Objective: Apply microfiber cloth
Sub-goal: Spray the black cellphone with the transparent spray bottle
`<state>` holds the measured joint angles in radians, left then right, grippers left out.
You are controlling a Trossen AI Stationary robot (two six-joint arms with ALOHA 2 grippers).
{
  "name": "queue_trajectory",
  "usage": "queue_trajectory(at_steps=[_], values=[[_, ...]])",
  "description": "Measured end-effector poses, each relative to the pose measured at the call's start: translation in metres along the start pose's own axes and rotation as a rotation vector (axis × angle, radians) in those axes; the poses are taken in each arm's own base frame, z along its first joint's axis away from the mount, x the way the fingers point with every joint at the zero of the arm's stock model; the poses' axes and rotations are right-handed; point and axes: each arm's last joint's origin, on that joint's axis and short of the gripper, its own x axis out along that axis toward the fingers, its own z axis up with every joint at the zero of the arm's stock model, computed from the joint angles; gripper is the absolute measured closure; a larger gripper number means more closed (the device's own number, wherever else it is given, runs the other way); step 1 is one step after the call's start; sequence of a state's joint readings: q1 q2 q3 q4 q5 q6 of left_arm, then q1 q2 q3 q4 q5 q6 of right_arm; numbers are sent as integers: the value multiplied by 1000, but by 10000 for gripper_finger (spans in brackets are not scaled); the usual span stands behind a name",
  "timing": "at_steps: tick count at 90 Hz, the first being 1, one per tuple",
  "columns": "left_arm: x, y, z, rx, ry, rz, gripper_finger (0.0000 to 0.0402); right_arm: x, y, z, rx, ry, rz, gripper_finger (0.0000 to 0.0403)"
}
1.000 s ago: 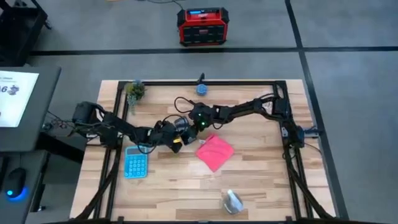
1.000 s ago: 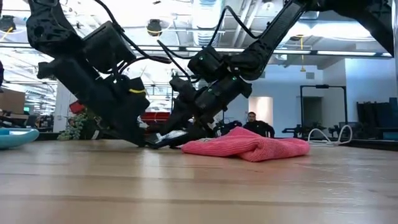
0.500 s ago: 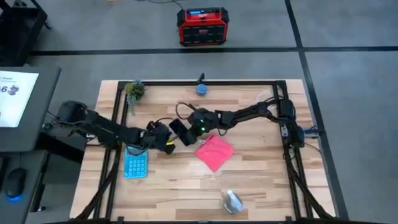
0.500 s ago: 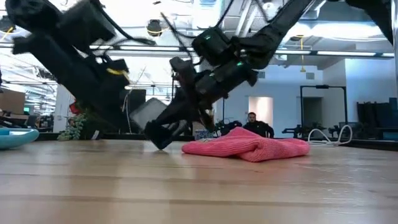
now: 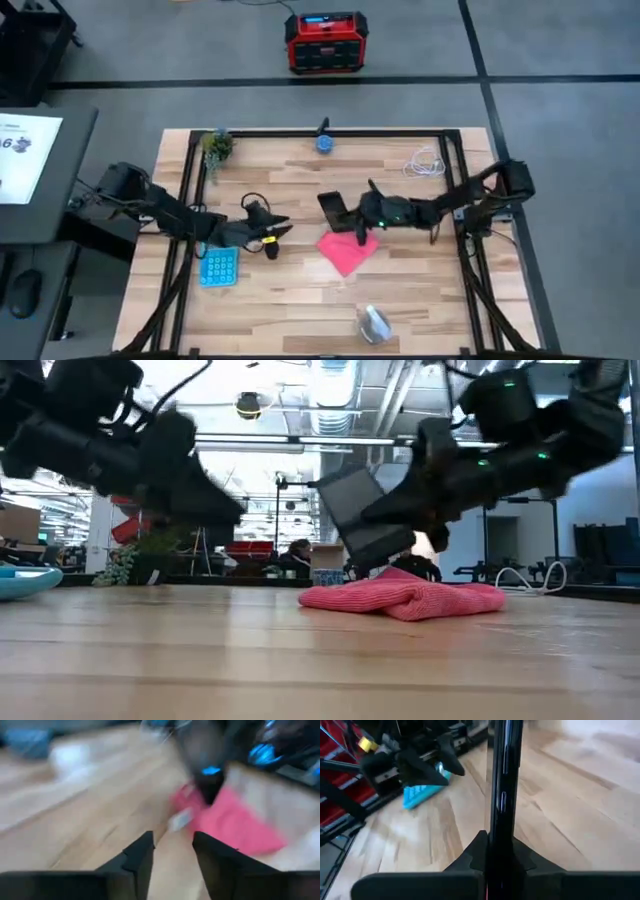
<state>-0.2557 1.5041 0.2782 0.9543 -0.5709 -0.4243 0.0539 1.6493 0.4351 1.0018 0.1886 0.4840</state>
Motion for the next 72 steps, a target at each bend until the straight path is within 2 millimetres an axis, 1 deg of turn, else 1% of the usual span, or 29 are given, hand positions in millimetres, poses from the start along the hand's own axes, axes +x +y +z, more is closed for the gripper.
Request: queue_trajectory(at_steps=[9,16,25,30,40,49,61,72], values=[[17,-4,2,11,-44,-112,232,-2,15,6,-39,-97,49,388],[33,-9,4,10,-67,-174,218,-3,21,7,-74,-123,77,388],[53,-12,2,0,-69,-198,207,-3,27,10,-99,-154,94,388],[63,-16,5,-9,-78,-224,204,-2,29,11,-98,-161,102,388],[78,-26,8,-8,-79,-299,203,-2,31,10,-102,-150,106,388],[87,-33,11,6,-86,-340,203,-3,33,10,-109,-152,113,388],[95,-40,15,3,-87,-352,205,-3,33,10,-114,-152,116,387],[101,-45,20,9,-90,-350,229,-3,33,10,-115,-155,119,387]])
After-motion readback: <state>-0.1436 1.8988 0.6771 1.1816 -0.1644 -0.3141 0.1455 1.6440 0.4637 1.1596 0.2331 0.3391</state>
